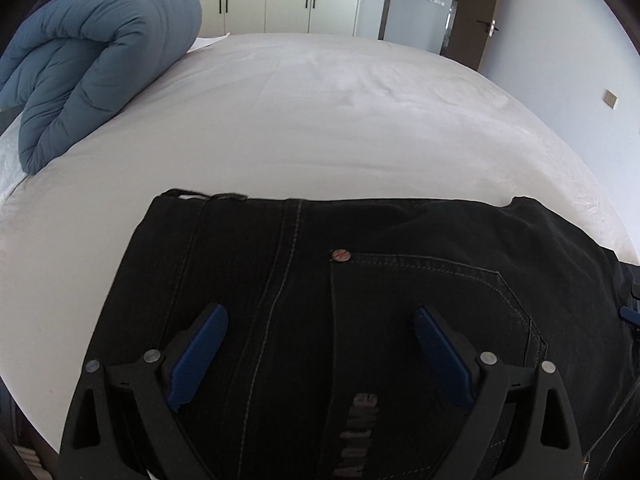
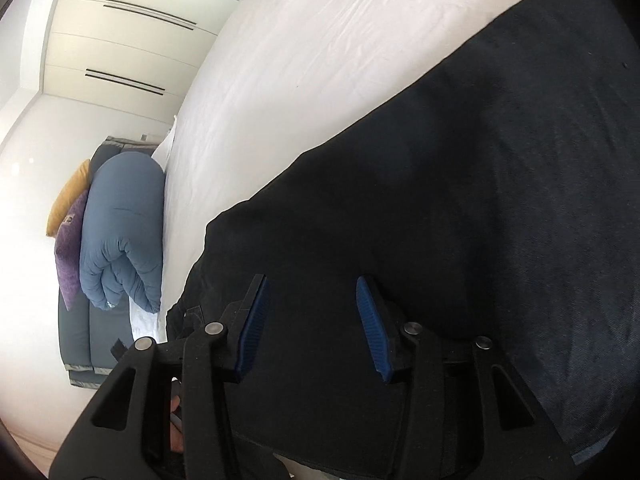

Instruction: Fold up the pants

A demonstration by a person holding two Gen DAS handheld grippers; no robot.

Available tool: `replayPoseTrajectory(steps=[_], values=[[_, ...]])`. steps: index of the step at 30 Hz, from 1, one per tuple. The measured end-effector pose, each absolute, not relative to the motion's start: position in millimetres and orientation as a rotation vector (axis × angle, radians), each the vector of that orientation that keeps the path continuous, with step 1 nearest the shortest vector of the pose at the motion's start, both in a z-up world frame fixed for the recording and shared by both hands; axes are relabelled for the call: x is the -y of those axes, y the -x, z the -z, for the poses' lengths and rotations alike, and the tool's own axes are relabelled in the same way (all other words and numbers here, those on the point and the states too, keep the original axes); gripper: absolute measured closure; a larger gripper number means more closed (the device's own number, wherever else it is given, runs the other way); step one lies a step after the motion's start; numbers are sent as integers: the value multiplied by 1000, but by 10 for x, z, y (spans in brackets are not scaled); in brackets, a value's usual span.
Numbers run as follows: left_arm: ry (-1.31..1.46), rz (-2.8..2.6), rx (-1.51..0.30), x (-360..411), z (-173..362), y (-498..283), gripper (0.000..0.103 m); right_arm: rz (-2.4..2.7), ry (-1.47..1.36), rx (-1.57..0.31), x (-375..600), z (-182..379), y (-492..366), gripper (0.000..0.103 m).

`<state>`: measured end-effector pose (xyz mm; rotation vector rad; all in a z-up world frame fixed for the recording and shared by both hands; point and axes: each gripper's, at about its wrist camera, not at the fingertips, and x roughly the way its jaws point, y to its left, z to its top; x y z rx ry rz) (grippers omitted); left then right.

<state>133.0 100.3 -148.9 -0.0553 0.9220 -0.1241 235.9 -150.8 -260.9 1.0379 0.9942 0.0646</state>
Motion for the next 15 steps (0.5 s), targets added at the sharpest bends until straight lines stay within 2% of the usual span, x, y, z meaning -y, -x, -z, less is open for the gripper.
replayPoseTrajectory(steps=[10, 15], values=[[213, 31, -919, -1320, 1423, -895, 8, -33, -964, -1030, 1864, 2446, -1995, 59], [161, 32, -978, -1276, 1439, -829, 8, -39, -955, -1022, 1851, 2479, -1986, 59]])
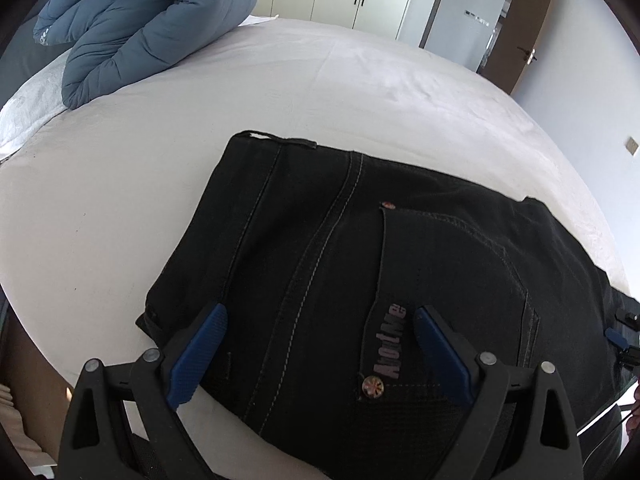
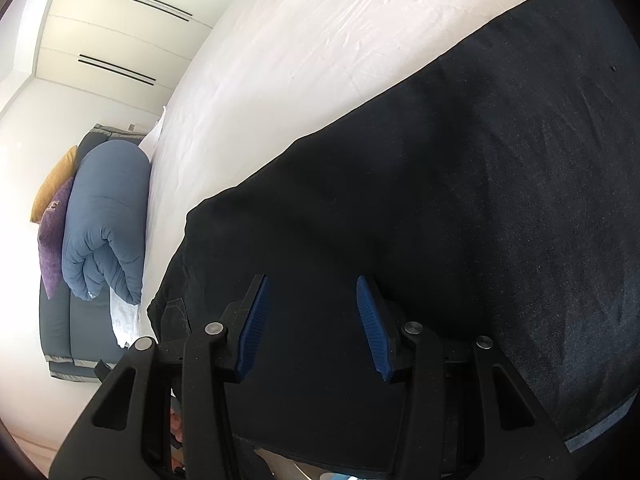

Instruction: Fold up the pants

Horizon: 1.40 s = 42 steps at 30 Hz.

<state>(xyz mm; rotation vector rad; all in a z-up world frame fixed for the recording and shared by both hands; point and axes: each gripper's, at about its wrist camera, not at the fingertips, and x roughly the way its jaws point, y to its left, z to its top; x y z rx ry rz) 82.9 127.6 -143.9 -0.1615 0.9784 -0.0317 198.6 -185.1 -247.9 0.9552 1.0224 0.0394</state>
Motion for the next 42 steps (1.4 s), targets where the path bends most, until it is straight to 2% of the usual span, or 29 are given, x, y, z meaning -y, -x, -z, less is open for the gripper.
replayPoseTrajectory(steps=[11, 18, 21, 25, 32, 35, 37, 39, 40, 42], values=[[36, 67, -1140, -1250, 1369, -721, 7, -59, -917, -1024, 1929, 2349, -1858, 59], [72, 51, -1028, -1186, 919, -810, 7, -300, -937, -896, 1786, 2038, -1846, 59], [-4, 136, -1033, -808, 1003, -950, 7, -349, -901, -952, 1635, 2177, -1889, 59], [-83, 159, -1144, -565, 1499, -1090, 4, -262, -916, -1038, 1813, 2546, -1808, 60], [-128, 170, -1099, -608, 1360, -910, 5, 17, -1148, -792, 3350, 2667, -996, 62], [-61, 195, -1080, -549, 1161, -918, 5, 236, -1189, -676, 3970, 2569, -518, 60], [-10, 236, -1058, -441, 1047, -949, 5, 313, -1198, -602, 4183, 2438, -288, 58], [0, 278, -1047, -207, 1007, -1011, 4, 273, -1198, -563, 4209, 2336, -254, 51], [-8, 297, -1048, -65, 989, -1090, 4, 216, -1202, -554, 4167, 2311, -307, 46], [-37, 342, -1054, 243, 1070, -1143, 4, 70, -1188, -590, 3991, 2317, -550, 45]])
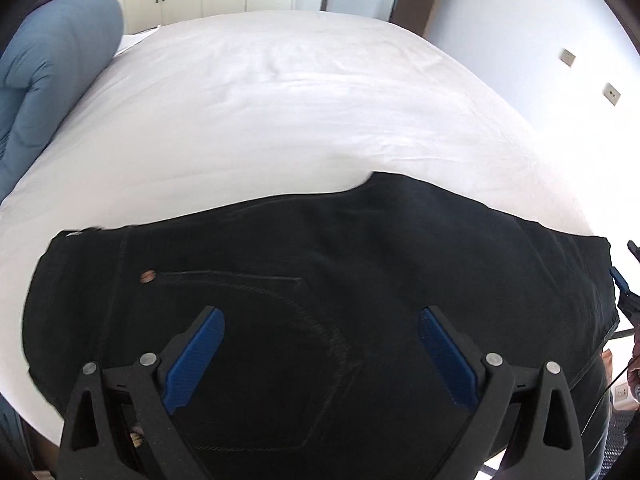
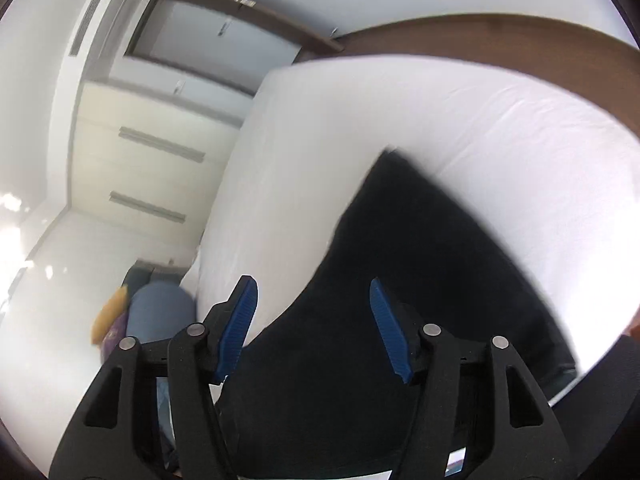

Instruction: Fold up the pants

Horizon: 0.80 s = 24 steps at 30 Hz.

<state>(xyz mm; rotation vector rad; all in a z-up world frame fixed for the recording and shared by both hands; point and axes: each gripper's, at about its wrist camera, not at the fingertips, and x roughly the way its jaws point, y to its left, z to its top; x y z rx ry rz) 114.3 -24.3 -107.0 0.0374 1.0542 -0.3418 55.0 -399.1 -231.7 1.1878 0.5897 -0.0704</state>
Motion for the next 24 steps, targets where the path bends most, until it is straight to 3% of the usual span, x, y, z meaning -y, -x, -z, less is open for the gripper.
replayPoseTrajectory(steps=[5, 7, 10, 15, 19, 24], values=[[-134, 352, -1160, 670, 1500, -1417, 1, -20, -1182, -738, 3753, 2668, -1104, 45], [-165, 342, -1135, 712, 1543, -1421, 0, 6, -1248, -689, 3954, 2766, -1027, 46], [-145, 349, -1155, 696, 1546, -1457, 0, 153, -1223, -604, 4409, 2630, -631, 45], [-144, 329, -1162, 758, 1522, -1514, 0, 254, -1234, -463, 5020, 2390, 411, 32], [-51, 337, -1172, 770, 1466, -1464, 0, 219, -1340, -452, 4925, 2540, 954, 29], [-12, 399, -1203, 842, 1409, -1370, 0, 216, -1446, -482, 4502, 2864, 949, 29]])
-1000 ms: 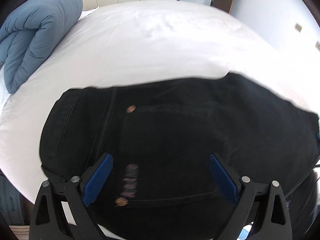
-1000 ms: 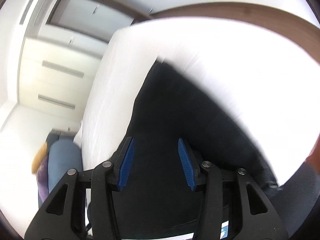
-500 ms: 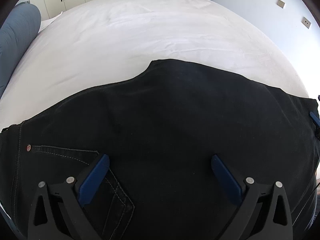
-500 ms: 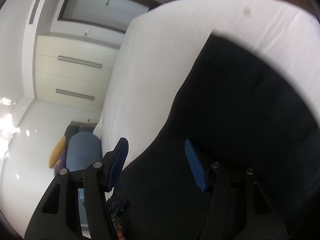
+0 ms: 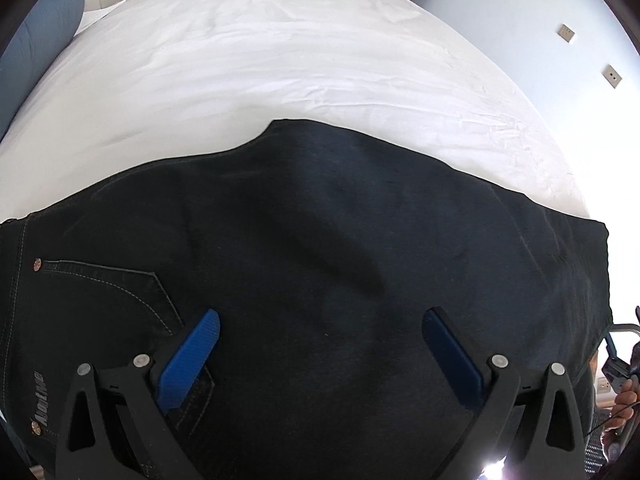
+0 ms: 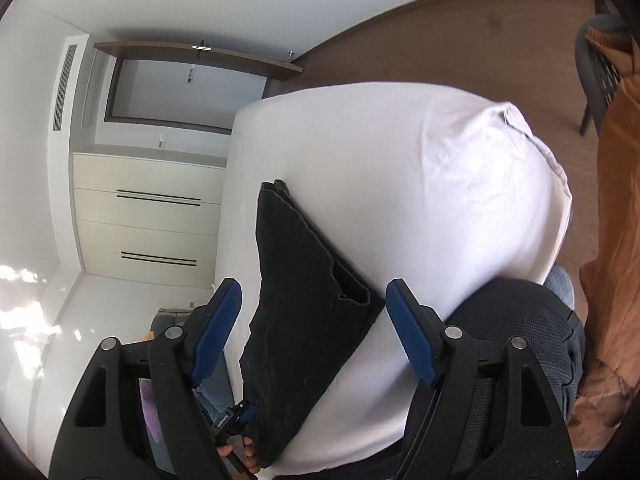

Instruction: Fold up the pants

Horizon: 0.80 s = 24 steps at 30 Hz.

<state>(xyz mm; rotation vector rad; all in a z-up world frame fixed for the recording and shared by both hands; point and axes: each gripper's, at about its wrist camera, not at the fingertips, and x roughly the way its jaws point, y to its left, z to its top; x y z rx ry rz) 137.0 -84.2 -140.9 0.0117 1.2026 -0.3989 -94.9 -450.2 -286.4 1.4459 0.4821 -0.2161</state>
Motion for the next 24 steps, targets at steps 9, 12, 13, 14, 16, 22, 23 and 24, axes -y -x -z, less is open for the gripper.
replayPoseTrajectory(steps=[9, 12, 13, 14, 16, 22, 23, 24], values=[[62, 426, -1210, 930, 1375, -1178, 0, 184, -1577, -546, 4233, 3229, 662, 27], [44, 433, -1205, 992, 1387, -1119, 0, 157, -1602, -516, 4299, 3223, 732, 28], [45, 433, -1206, 994, 1390, -1108, 0, 142, -1617, -503, 4334, 3195, 728, 29], [46, 433, -1207, 999, 1391, -1107, 0, 133, -1631, -492, 4337, 3211, 728, 29], [54, 435, -1209, 955, 1378, -1128, 0, 127, -1655, -465, 4336, 3241, 749, 29], [58, 442, -1215, 887, 1398, -1199, 0, 69, -1701, -392, 4350, 3292, 818, 47], [57, 441, -1215, 879, 1401, -1201, 0, 60, -1693, -394, 4341, 3288, 798, 54], [55, 440, -1215, 879, 1404, -1206, 0, 52, -1679, -399, 4325, 3280, 763, 56]])
